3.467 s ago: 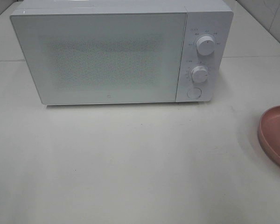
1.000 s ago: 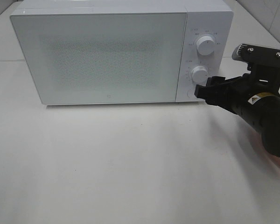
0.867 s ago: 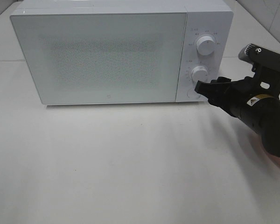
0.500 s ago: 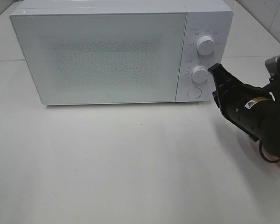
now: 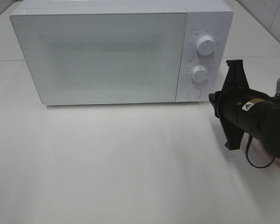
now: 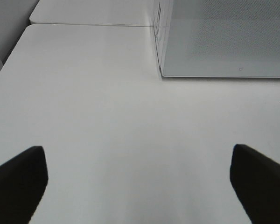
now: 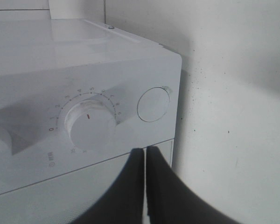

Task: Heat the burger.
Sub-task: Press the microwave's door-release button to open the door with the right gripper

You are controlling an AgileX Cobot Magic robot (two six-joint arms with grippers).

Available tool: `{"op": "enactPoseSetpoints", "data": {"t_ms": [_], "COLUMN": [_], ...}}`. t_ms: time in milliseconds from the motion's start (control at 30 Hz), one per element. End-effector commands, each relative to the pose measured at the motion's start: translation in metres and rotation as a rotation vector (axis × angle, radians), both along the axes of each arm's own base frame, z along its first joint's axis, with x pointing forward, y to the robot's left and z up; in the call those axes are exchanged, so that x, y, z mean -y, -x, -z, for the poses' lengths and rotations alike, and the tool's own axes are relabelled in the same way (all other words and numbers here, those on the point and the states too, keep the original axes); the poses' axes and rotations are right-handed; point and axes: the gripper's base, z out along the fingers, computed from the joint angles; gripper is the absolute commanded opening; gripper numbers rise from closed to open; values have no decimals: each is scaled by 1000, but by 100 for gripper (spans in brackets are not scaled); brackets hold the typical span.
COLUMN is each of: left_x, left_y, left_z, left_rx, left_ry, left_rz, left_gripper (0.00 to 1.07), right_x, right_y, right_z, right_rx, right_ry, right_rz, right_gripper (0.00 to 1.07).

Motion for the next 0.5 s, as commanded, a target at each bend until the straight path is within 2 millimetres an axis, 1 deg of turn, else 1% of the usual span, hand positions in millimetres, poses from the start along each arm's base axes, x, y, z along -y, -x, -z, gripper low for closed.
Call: {"op": "enactPoseSetpoints", "data": {"t_ms": [33, 233, 300, 400, 467, 500], "left_x": [0, 0, 0, 0, 0, 0], "left_y": [3, 3, 3, 3, 3, 3], "left_z": [0, 0, 0, 0, 0, 0], "left_rx": [30, 30, 30, 30, 30, 30], "left_ry": [4, 4, 4, 4, 4, 4], "left_rz": [-1, -1, -1, -1, -1, -1], "left_gripper": [100, 100, 100, 100, 100, 100], "right_x": [-2, -3, -6, -7, -12, -12], "right_y": [1, -2, -7, -8, -15, -15], "right_z": [2, 3, 11, 13, 18, 18], "right_rx": [-15, -20, -35, -39, -44, -44], "right_ry": [-11, -15, -11, -10, -26, -26], "right_rz": [-14, -5, -6, -10, -16, -16], "right_gripper": [0, 0, 0, 0, 0, 0]}}
